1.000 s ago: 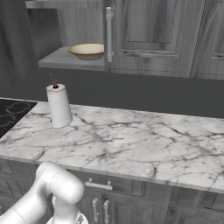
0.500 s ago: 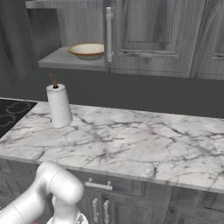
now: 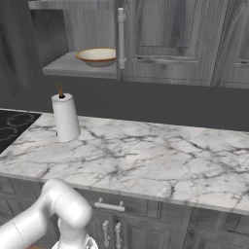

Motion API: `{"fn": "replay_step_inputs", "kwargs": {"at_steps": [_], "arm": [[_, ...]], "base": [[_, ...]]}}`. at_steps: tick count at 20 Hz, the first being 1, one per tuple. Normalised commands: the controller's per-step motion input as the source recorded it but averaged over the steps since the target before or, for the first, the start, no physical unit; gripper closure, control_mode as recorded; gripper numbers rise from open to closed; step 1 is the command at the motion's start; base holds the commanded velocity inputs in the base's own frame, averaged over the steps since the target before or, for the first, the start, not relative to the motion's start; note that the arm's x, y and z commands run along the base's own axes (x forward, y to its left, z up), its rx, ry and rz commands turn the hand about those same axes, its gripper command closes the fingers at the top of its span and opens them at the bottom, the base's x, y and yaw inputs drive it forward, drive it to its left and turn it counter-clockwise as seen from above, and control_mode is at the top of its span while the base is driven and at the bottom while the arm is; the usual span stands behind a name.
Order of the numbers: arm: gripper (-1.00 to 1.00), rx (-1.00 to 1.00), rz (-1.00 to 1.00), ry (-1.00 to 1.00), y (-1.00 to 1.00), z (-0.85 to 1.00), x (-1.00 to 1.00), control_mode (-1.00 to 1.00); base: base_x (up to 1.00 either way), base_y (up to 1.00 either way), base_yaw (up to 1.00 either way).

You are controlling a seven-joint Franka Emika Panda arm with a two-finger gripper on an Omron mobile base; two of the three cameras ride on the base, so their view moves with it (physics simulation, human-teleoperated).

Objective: Open the cabinet. Pick the bowls from the counter and place them in the cabinet. Then close the cabinet.

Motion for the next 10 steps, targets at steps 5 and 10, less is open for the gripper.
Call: {"fn": "replay_step_inputs", "kwargs": {"at_steps": [5,10], "arm": [[-1.00,0.09,-0.05,-0.09,0.00,-0.16,0.41,-1.00],[-1.00,0.10,-0.06,-0.08,-0.02,-0.44,0.46,-1.00]], "base": [[0.00,0.00,0.00],[0.00,0.00,0.00]]}}
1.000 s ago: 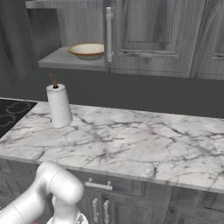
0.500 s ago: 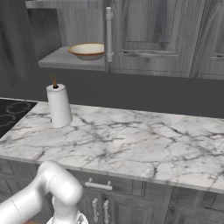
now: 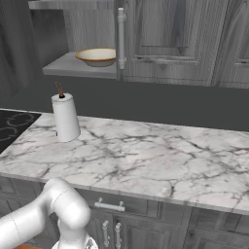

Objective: Open the cabinet. Pick the bowls from the counter and place them in the cabinet. Then close the cabinet.

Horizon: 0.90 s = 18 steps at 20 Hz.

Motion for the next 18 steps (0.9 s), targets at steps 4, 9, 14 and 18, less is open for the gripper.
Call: {"fn": "replay_step_inputs", "kwargs": {"at_steps": [4,9,14,18], "arm": [[-1.00,0.08,-0.05,-0.18,-0.02,-0.48,0.36,-1.00],[-1.00,0.12,-0.04,-0.33,-0.14,-0.01,0.12,-1.00],[-1.00,0.13,-0.05,-0.21,-0.16,0.00,0.20,-1.00],[-1.00,0.11,-0.03,-0.12,-0.11,-0.01,0.33,-1.00]], "base": [[0.00,0.00,0.00],[0.00,0.00,0.00],[0.00,0.00,0.00],[0.00,0.00,0.00]]}}
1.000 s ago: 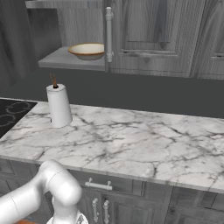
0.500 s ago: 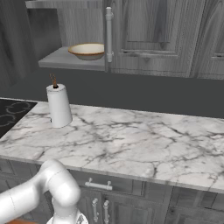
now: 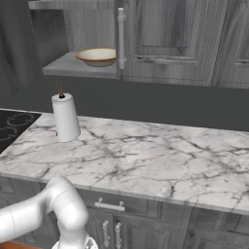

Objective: Open the cabinet. Pick the bowls from the counter and place them in the cabinet. Then close the cabinet.

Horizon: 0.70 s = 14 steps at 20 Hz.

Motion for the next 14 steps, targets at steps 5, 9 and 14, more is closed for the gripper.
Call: {"fn": "replay_step_inputs", "kwargs": {"at_steps": [5,9,14], "arm": [[-1.00,0.08,-0.03,-0.14,-0.08,-0.16,0.38,-1.00],[-1.00,0.09,-0.02,-0.18,-0.12,-0.20,0.41,-1.00],[-1.00,0.10,-0.02,-0.19,-0.15,-0.22,0.43,-1.00]], "base": [[0.00,0.00,0.00],[0.00,0.00,0.00],[0.00,0.00,0.00]]}}
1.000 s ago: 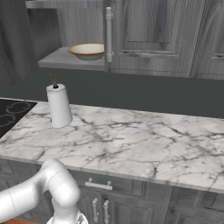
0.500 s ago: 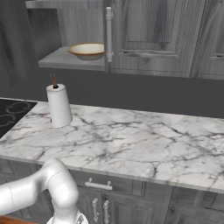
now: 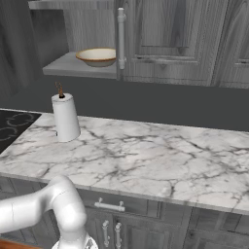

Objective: Open the cabinet. Pick the bowls from the counter and place them in the cabinet. Then close the cabinet.

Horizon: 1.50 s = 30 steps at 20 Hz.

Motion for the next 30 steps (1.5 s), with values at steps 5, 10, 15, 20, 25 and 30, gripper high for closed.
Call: {"fn": "replay_step_inputs", "kwargs": {"at_steps": [5,10,15,20,25,30], "arm": [[-1.00,0.12,-0.01,-0.24,-0.23,-0.20,0.35,-1.00],[-1.00,0.13,-0.01,-0.23,-0.23,-0.24,0.37,-1.00],[-1.00,0.13,-0.01,-0.20,-0.27,-0.22,0.42,-1.00],[-1.00,0.14,0.00,-0.20,-0.21,-0.37,0.62,-1.00],[-1.00,0.15,0.00,-0.29,-0.11,-0.66,0.97,-1.00],[-1.00,0.13,0.00,-0.32,-0.10,-0.55,0.99,-1.00]], "base": [[0.00,0.00,0.00],[0.00,0.00,0.00],[0.00,0.00,0.00],[0.00,0.00,0.00],[0.00,0.00,0.00],[0.00,0.00,0.00]]}}
